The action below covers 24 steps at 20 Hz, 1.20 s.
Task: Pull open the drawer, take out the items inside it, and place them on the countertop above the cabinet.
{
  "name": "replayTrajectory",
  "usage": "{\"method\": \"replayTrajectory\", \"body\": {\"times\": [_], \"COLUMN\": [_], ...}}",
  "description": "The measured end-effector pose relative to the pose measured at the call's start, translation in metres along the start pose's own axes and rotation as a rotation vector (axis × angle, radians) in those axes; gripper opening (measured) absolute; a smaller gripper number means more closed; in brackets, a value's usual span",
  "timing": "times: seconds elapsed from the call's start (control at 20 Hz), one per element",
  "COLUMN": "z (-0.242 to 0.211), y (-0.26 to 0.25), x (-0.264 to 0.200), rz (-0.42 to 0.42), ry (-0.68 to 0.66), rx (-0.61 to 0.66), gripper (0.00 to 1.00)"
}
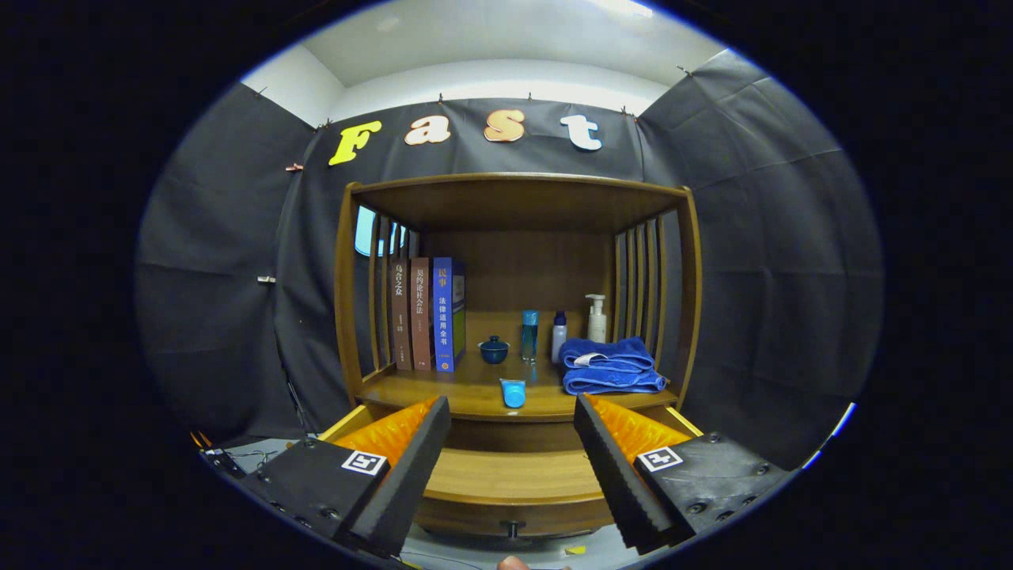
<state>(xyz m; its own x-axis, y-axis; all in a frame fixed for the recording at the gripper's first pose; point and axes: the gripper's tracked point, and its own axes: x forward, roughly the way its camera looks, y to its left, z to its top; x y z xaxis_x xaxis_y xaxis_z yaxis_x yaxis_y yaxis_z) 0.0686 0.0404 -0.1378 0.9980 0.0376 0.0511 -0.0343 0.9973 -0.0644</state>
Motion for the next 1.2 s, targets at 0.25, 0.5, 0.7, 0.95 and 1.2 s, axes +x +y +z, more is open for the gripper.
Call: {"method": "replayTrajectory", "body": {"times": [0.25,0.5,0.7,0.95,1.2], "z": [-0.045,-0.103,-0.142,-0.178,-0.184], "y": [0.0,-0.001,-0.004,0.0,-0.005], "x": [-0.036,-0.044,-0.033,-0.014,-0.006], "rz": [-0.012,-0.024,-0.038,-0.028,-0.04], "ry": [-0.023,0.032,0.081,0.147,0.15], "rx": [-0.01,0.029,0.011,0.024,0.028], "gripper": [0.99,0.99,0.99,0.99,0.99]}}
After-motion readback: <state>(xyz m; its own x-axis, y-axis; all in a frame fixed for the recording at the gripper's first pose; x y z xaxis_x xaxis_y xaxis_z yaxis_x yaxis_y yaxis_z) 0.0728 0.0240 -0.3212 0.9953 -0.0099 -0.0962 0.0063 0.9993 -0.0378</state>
